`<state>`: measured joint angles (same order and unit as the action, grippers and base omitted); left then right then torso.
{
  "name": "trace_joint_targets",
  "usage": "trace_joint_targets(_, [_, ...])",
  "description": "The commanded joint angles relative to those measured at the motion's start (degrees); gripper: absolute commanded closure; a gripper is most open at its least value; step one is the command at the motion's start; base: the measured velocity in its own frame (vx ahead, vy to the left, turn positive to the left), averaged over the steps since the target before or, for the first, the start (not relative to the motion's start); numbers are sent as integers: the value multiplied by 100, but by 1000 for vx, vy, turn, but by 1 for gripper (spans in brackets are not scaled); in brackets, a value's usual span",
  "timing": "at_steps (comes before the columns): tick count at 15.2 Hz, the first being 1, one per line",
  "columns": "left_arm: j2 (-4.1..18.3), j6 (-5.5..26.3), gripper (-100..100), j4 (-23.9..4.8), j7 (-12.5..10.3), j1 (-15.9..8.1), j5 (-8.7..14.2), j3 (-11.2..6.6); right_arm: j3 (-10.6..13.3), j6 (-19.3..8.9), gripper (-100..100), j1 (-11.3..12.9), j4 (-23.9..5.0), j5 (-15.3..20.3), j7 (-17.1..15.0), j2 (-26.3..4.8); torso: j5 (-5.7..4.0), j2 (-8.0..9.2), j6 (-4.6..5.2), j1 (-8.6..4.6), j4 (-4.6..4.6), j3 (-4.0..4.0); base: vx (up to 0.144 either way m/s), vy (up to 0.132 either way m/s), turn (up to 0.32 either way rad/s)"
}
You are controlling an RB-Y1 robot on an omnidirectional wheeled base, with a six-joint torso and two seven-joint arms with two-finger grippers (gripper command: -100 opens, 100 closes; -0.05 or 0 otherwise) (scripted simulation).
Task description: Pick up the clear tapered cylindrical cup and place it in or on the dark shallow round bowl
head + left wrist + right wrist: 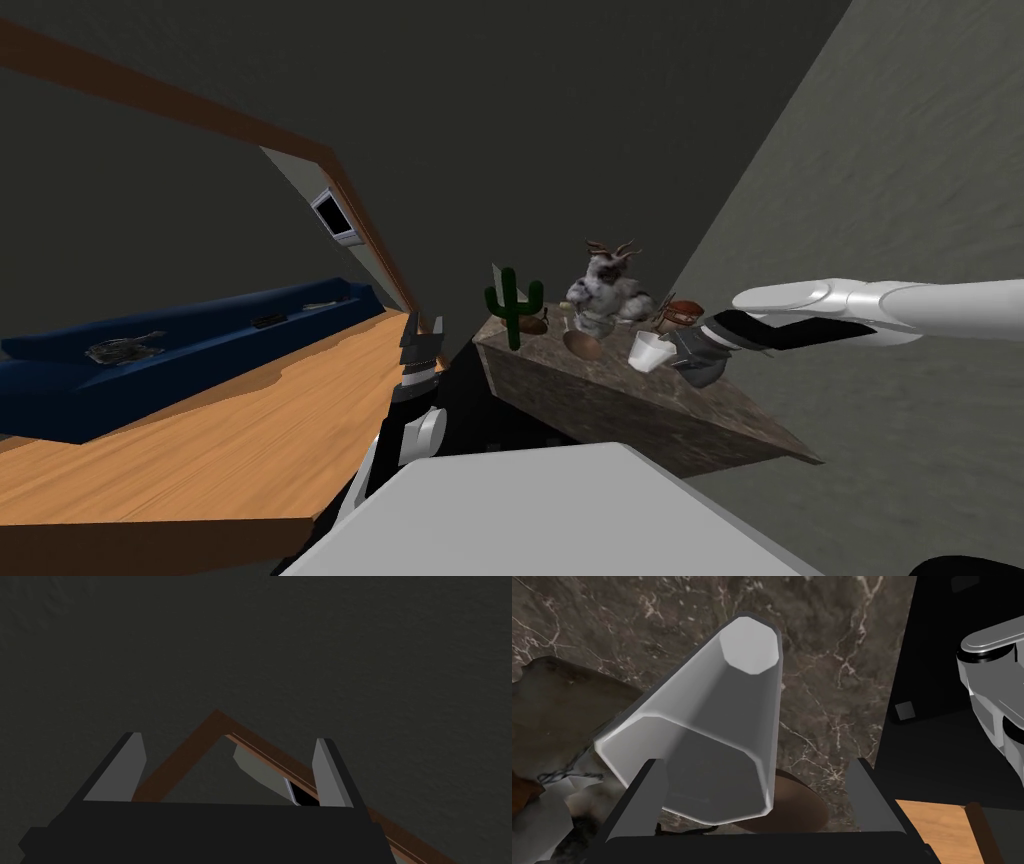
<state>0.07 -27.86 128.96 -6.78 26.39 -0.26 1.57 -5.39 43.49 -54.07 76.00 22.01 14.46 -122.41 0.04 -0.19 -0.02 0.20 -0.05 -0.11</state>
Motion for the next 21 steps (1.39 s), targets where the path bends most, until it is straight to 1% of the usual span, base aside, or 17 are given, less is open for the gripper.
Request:
trace_joint_targets(1, [0,0,0,0,0,0,0,0,16,50,-100,-205,-73,71,76,-244,0,0,0,0,0,0,33,28,38])
trace_joint_targets(3, [0,0,0,0,0,0,0,0,67,129,-100,-403,-156,173,143,-495,-1,-1,-1,-2,0,0,42,41,62])
trace_joint_targets(6, [0,0,0,0,0,0,0,0,121,205,-100,-596,-221,268,205,-716,-1,-5,0,1,-1,-3,47,39,41])
trace_joint_targets(7, [0,0,0,0,0,0,0,0,107,177,-100,-510,-190,235,178,-627,-1,-3,-1,0,-1,-2,23,21,18])
trace_joint_targets(8, [0,0,0,0,0,0,0,0,400,373,-100,-235,-471,312,318,-360,-1,2,2,-5,1,1,-3,34,228])
trace_joint_targets(9, [0,0,0,0,0,-1,0,1,576,373,-100,-15,-527,312,318,-329,-1,12,-2,-4,3,7,-14,39,239])
trace_joint_targets(10, [0,0,0,0,0,-1,0,0,679,373,-100,59,-591,312,318,-329,0,18,-1,-3,5,11,-14,25,65])
trace_joint_targets(11, [0,0,0,0,0,-1,0,0,683,373,-100,59,-591,312,318,-329,-1,23,4,-6,6,14,-13,15,-31])
trace_joint_targets(12, [0,0,0,0,0,0,0,0,826,572,-100,203,-910,381,457,-65,-2,27,6,-10,8,17,-25,35,174])
trace_joint_targets(13, [0,0,0,0,0,-2,0,0,951,572,-100,323,-985,381,457,-11,-3,31,1,-7,8,19,-26,45,215])
trace_joint_targets(14, [0,0,0,0,0,-1,0,0,1079,572,-100,446,-997,381,457,-11,-2,33,2,-4,9,20,-18,30,70])
trace_joint_targets(15, [0,0,0,0,0,-1,0,0,1247,572,-100,623,-997,381,457,-11,-1,34,5,-5,9,21,-11,15,-15])
trace_joint_targets(16, [0,0,0,0,0,0,0,0,1410,770,-100,793,-1199,450,596,252,-1,33,6,-9,10,20,-17,31,177])
trace_joint_targets(17, [0,0,0,0,0,-1,0,0,1591,770,-100,993,-1304,450,596,307,-2,33,1,-7,9,20,-21,38,232])
trace_joint_targets(18, [0,0,0,0,0,-1,0,0,1822,770,-100,1221,-1394,450,596,307,-2,34,2,-5,9,20,-13,25,79])
trace_joint_targets(21, [0,0,0,0,0,0,0,0,1822,770,-100,1221,-1404,450,596,307,-4,29,6,-14,8,18,-2,8,-25])
